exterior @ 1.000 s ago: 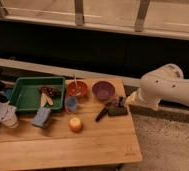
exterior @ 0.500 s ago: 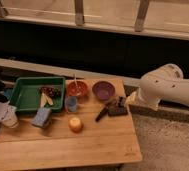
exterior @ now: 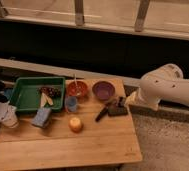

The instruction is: Wipe purple bowl with eraser

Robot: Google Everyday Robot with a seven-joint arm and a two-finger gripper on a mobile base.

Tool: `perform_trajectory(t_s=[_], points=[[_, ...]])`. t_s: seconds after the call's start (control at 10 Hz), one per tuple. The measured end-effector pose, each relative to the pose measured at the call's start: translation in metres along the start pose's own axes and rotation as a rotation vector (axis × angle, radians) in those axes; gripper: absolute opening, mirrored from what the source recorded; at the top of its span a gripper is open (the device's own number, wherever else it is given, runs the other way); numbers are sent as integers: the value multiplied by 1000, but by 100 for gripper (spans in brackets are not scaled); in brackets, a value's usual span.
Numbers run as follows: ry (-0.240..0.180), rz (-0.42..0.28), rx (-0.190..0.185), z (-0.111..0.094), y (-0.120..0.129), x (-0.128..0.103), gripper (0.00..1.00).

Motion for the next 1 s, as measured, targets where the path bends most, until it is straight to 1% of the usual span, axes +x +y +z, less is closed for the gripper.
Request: perform_trajectory(t_s=[0.5, 0.7, 0.8, 1.0], points=[[0, 0, 0, 0, 0, 0, 80], [4, -11, -8, -2, 0, -1, 80], [7, -40, -12, -5, 1, 1, 80], [20, -109, -22, -6, 22, 6, 80]])
